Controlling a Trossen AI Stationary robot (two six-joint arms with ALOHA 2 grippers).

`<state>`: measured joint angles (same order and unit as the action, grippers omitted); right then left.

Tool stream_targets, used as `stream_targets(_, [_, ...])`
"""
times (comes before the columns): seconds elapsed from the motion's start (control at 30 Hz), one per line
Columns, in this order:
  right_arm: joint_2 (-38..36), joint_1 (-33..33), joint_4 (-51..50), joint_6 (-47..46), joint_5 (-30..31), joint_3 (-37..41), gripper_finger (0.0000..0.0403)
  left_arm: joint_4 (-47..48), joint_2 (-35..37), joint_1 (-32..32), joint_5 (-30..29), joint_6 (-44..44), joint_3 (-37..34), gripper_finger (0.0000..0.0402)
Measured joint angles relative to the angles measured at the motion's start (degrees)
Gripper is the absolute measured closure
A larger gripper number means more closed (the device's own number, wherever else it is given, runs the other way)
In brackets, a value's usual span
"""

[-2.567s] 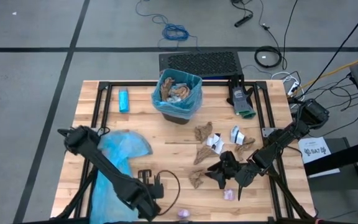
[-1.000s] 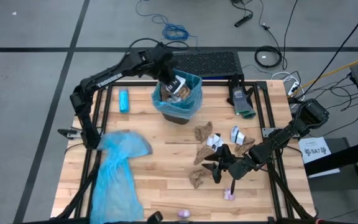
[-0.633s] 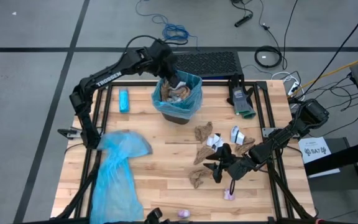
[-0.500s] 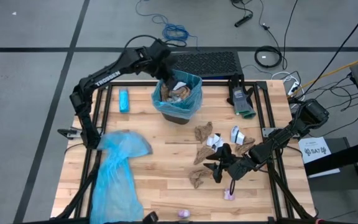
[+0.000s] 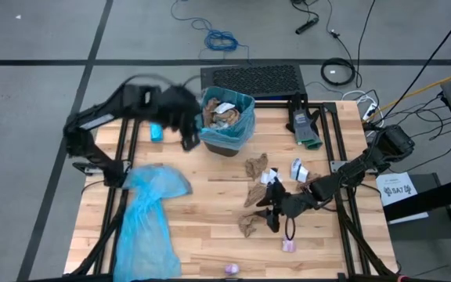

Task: Place trash/remove bag and relplace
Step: Put the pink plastic into the trash bin

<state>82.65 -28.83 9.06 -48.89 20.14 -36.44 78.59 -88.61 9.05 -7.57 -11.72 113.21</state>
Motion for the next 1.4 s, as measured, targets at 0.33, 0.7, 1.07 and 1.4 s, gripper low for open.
stream_targets(0.33, [0.0,0.58,-13.49,10.44,-2.58,-13.66,0.0243,-7.75,5.38,-21.73,-9.62,-19.5,-22.29,0.0246])
stream_targets(0.7, [9.38,-3.15,-32.45,9.44,-2.41,-32.73,0.0243,-26.73,6.3,-35.13,-8.7,-37.61,-48.01,0.0246])
stream_targets(1.07, [28.26,-5.75,-44.56,8.66,-8.65,-55.37,0.0243,-35.49,6.3,-43.27,-7.94,-50.82,-62.24,0.0246])
stream_targets(1.4, [39.91,-6.98,-45.57,7.65,-13.59,-63.97,0.0243,-41.82,6.3,-47.89,-7.94,-57.95,-68.67,0.0246])
